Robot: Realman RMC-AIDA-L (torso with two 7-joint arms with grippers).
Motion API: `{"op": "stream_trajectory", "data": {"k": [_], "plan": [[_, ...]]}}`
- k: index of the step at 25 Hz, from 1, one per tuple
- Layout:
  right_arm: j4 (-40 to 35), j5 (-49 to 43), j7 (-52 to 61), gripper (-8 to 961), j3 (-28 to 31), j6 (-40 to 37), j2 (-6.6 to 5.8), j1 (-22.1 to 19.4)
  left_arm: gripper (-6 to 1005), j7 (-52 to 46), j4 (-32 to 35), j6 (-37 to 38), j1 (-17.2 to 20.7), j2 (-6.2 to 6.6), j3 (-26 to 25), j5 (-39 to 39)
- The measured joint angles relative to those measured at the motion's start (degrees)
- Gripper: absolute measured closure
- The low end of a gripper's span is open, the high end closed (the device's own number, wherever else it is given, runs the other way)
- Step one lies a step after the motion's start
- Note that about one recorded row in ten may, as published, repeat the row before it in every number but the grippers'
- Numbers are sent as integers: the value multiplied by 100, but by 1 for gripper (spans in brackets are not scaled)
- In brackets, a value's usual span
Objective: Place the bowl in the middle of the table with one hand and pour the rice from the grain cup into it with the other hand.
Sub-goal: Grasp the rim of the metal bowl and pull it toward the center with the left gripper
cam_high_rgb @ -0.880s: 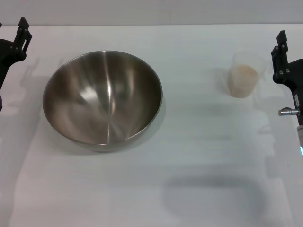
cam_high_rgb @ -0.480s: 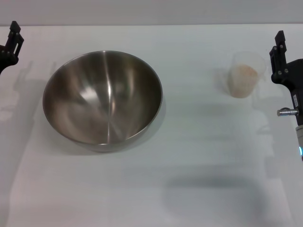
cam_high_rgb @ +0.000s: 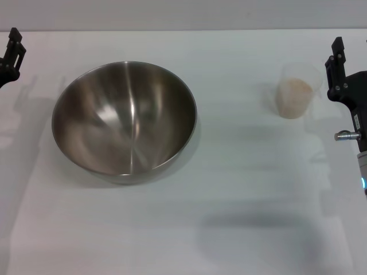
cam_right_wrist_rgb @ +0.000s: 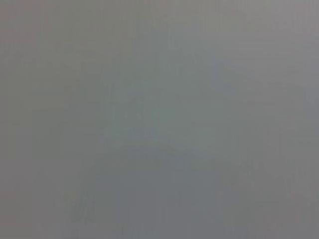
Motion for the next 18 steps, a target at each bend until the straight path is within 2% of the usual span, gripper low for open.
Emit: {"op": "stream_trajectory", "data": {"k": [5,8,9,14,15,18], "plan": [[-2,6,0,419,-2,4,0,-4,348,-241,-234,-114,74,22,27,34],[-3,7,0,419,9,16,-1,3,348,-803,-801,-592,267,157,14,47],[-6,7,0,419,31,47,-4,12,348,-1040,-1358,-1230,399,372,86,48],[-28,7,0,419,61,104,-9,58,349,-1151,-2909,-3082,666,969,443,62],[-28,7,0,419,61,104,-9,58,349,-1151,-2909,-3082,666,969,443,62],[-44,11,0,419,72,133,-16,90,349,-1121,-3973,-4111,903,1272,524,61]]}}
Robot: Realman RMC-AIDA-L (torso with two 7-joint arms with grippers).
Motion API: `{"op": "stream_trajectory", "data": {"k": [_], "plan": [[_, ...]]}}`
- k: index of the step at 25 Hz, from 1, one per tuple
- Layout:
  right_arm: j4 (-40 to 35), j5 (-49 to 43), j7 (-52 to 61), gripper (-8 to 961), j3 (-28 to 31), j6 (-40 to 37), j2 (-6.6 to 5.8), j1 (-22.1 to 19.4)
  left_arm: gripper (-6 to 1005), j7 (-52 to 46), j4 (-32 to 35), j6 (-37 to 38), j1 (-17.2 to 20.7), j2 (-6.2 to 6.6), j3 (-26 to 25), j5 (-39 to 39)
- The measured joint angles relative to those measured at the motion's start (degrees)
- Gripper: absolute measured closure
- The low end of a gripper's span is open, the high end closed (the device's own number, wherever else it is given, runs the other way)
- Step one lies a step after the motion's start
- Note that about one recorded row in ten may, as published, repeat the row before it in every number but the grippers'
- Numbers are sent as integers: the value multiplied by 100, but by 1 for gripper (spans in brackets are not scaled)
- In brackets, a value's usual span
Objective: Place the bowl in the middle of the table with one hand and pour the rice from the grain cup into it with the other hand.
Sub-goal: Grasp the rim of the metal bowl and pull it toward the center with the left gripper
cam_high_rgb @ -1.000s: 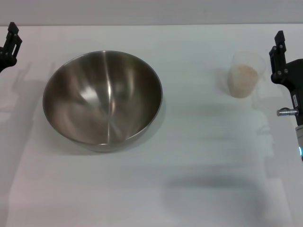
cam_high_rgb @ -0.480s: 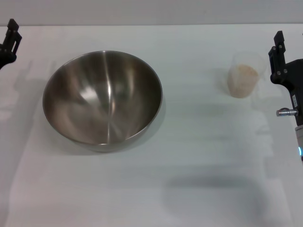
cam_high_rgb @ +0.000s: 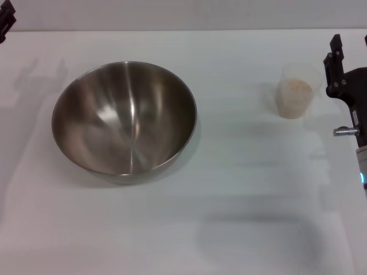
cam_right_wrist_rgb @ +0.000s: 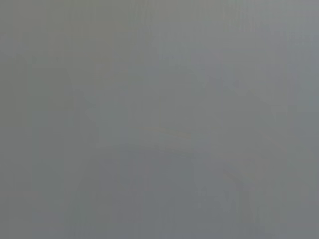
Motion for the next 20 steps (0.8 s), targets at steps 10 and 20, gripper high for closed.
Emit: {"op": "stream_trajectory", "data": {"k": [10,20], "plan": [[-155,6,0,419,6,25,2,165,350,545,-2292,-3165,165,97,-144,-30],[-256,7,0,419,6,27,1,211,350,3383,-3745,-6328,-53,-1142,-1704,-1237]]}}
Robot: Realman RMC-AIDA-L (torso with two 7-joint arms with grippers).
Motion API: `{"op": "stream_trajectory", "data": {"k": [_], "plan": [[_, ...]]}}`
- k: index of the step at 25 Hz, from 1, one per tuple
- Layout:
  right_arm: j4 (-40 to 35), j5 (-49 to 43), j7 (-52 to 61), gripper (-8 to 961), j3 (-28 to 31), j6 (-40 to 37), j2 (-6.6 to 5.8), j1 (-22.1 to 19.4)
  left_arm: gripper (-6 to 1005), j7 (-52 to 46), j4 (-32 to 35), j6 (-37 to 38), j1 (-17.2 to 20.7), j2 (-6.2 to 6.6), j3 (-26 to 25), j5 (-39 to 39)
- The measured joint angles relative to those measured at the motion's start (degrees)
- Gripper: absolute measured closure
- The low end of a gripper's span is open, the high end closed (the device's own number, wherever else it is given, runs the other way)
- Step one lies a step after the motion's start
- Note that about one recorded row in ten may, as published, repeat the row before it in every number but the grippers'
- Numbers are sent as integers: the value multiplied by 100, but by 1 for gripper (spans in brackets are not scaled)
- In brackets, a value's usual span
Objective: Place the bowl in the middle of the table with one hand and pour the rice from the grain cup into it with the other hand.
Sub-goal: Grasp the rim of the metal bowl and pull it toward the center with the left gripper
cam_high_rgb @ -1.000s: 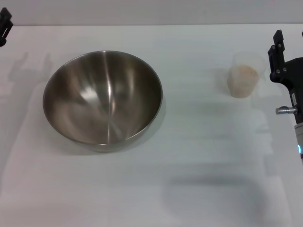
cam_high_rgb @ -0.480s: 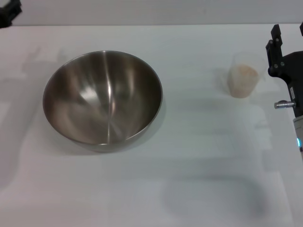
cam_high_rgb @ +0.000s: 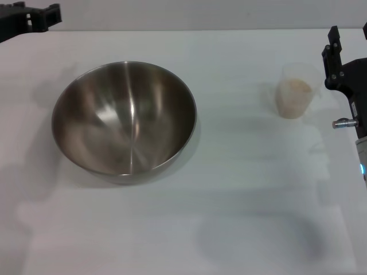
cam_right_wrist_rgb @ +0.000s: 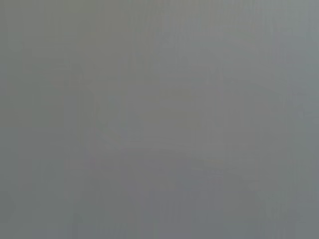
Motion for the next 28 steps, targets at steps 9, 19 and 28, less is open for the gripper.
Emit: {"op": "stream_trajectory", "data": {"k": [9,19,28], "plan": [[-124,-9,0,419,0,-1,8,7,349,652,-421,-848,-69,-80,-467,-907],[-179,-44,0,419,-28,-33,-1,-6,349,900,-583,-1750,-200,-79,-779,-924],[-185,-45,0,419,-54,-37,5,-7,349,992,-546,-2139,-62,-79,-913,-877]]}}
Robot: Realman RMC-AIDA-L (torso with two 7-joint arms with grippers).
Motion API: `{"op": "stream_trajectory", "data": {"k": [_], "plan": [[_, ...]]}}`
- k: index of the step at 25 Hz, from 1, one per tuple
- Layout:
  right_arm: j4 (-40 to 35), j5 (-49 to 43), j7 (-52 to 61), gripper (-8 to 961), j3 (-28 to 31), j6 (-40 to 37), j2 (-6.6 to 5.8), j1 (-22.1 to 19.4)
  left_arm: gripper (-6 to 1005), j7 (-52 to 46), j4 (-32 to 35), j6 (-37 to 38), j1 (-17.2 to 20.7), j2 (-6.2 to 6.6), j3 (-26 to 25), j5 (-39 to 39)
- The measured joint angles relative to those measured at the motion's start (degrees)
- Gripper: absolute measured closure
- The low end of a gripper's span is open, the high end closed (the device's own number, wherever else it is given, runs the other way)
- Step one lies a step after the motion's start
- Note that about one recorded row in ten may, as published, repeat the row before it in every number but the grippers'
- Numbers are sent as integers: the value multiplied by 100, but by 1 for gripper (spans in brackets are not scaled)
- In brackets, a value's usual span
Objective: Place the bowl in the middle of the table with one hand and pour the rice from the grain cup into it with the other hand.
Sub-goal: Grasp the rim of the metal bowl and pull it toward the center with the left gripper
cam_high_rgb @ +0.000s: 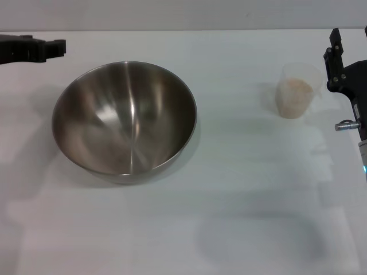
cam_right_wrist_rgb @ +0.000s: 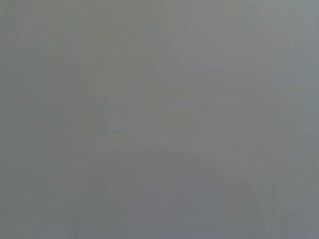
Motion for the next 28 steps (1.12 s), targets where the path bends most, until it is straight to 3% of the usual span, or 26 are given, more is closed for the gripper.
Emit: {"op": "stream_trajectory", "data": {"k": [17,28], "plan": [[18,0,0,419,-7,19,9,36,348,261,268,-244,75,-20,-36,117],[1,0,-27,419,-7,28,9,97,348,209,370,-491,75,-40,223,84]]}}
